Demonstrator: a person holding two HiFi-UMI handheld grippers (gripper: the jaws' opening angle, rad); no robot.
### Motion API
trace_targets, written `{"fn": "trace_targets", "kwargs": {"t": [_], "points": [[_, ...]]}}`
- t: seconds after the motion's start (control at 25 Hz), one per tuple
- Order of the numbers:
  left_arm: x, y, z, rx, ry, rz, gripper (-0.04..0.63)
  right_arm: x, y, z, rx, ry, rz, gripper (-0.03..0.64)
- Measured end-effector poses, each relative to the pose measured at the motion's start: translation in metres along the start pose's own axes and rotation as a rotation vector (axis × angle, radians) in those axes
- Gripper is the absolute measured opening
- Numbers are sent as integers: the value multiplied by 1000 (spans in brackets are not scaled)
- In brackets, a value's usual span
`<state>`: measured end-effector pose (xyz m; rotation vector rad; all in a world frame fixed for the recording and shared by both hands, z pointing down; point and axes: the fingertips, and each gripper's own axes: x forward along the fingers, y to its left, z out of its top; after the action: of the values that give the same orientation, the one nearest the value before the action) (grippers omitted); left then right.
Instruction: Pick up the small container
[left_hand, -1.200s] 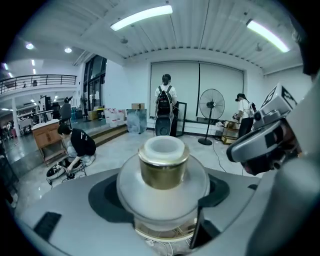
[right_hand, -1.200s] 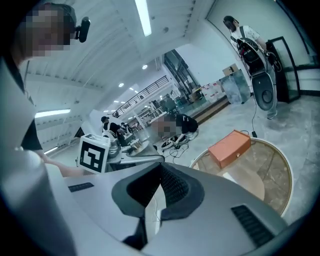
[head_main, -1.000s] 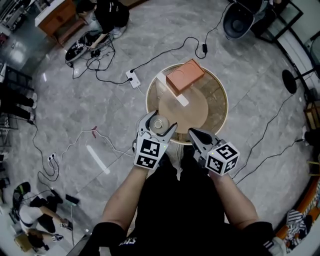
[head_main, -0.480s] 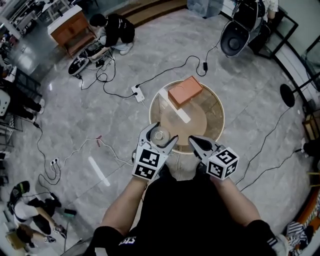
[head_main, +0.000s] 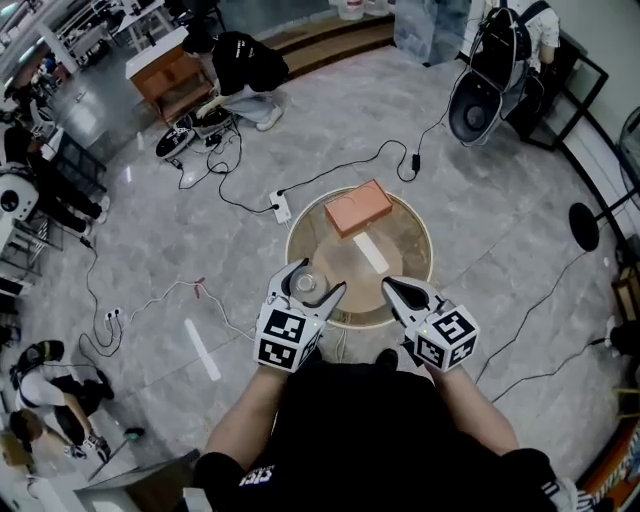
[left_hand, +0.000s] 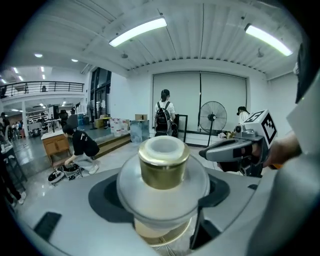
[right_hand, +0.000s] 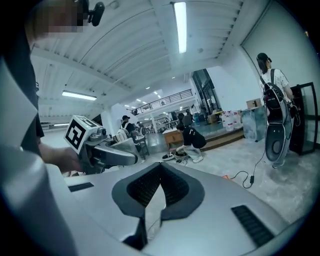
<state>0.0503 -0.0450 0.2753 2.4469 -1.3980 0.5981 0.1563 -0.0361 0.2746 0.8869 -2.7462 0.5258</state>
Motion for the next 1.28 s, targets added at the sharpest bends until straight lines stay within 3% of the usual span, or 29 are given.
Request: {"fn": "trace_targets", "kwargs": {"t": [0.24,0.36,0.64,0.84,1.28], "points": [[15,-36,28,-43,-18,25,344,-40,-31,25,-11,-9,61,14],[15,-41,39,-28,-7,12,344,-49,-41,37,16,-45,61,14],[19,-33,71,42,-7,-52,344,-47,-53,69,-55,-141,31,12],[-1,-19,80,74,-47,-52,344,-45,-33,80,-10,-225,-8,12],[-18,20,74,51,-85,-21,344,-27,1,89,-79,-214,-2,12]]}}
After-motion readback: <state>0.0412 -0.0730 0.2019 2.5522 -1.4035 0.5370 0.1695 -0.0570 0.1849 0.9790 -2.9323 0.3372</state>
